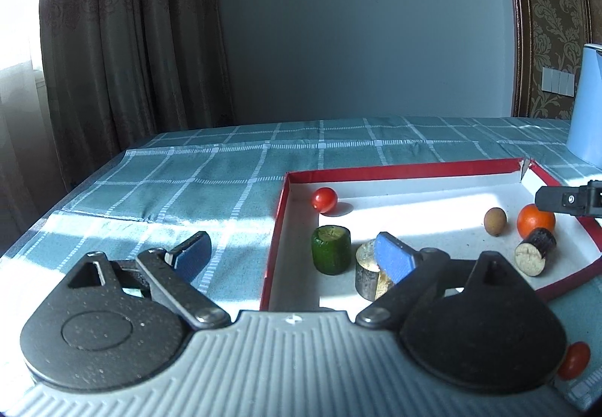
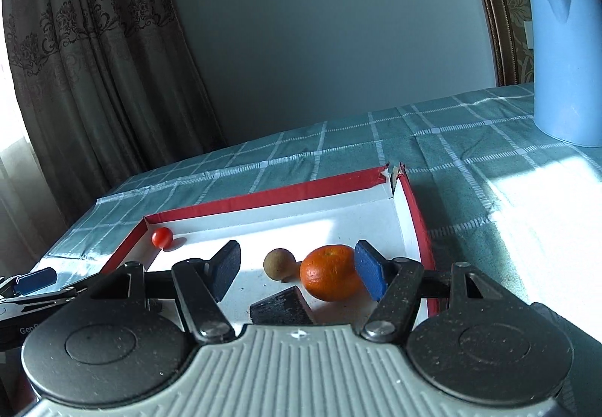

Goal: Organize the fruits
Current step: 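Withdraw both open tools from the tray toward the remaining produce, then grasp the brown pear with the left tool while the right tool grasps the red tomato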

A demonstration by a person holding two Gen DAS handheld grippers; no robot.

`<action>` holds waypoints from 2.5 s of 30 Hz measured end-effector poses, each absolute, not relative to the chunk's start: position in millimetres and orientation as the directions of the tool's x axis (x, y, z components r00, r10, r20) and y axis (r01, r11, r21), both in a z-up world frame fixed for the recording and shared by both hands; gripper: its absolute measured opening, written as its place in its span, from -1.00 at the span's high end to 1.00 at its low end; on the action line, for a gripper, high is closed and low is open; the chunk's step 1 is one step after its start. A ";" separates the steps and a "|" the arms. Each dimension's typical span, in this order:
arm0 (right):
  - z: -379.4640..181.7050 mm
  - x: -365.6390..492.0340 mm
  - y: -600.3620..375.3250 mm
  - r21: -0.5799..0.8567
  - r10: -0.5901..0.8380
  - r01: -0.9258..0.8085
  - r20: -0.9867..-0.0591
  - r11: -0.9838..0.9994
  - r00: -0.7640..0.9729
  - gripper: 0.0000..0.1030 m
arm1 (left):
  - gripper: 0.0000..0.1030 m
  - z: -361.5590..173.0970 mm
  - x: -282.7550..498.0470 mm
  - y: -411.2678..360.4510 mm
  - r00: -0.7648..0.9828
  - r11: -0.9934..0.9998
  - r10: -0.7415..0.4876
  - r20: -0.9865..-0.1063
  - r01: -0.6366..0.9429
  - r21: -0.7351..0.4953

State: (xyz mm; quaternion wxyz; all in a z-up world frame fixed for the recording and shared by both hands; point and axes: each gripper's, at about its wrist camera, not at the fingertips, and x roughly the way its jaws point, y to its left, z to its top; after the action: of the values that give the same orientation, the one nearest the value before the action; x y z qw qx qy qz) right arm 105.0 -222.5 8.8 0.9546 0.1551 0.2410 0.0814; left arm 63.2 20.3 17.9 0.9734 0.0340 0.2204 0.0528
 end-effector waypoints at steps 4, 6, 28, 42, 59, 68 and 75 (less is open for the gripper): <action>9.2 83.0 -221.5 0.332 0.249 -0.109 -0.415 0.937 0.875 -0.29 | -0.84 17.7 42.1 27.4 0.902 0.995 0.097 -0.420 -0.073 0.072; 9.5 71.3 -220.3 0.338 0.262 -0.124 -0.400 0.933 0.878 -0.29 | -0.93 17.8 35.0 29.6 0.904 0.996 0.083 -0.420 -0.062 0.064; -0.1 25.4 -217.0 0.292 0.242 -0.128 -0.397 0.948 0.885 -0.30 | -0.94 -5.1 20.6 -3.3 0.827 0.967 -0.120 -0.550 0.223 0.124; -2.7 25.3 -210.9 0.264 0.247 -0.144 -0.417 0.954 0.875 -0.33 | -0.49 -12.6 30.3 -7.0 0.781 0.961 -0.135 -0.609 0.253 0.111; -4.6 3.6 -214.9 0.214 0.228 -0.149 -0.409 0.965 0.884 -0.33 | 0.47 -7.8 22.1 -9.8 0.818 0.961 -0.103 -0.566 0.228 0.154; -11.7 -1.2 -208.9 0.207 0.295 -0.220 -0.483 0.953 0.824 -0.33 | 0.47 -10.7 22.5 -12.6 0.816 0.956 -0.090 -0.570 0.232 0.181; -16.0 8.9 -188.4 0.128 0.290 -0.265 -0.562 0.956 0.775 -0.33 | 0.46 -11.7 23.5 -13.7 0.816 0.954 -0.082 -0.573 0.230 0.191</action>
State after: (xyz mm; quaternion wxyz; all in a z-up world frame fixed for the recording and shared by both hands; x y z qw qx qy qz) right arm 8.9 -188.4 -16.0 0.9418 0.0206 0.3016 0.1473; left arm 23.5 -13.7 -11.7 0.9444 0.1264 0.2921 -0.0826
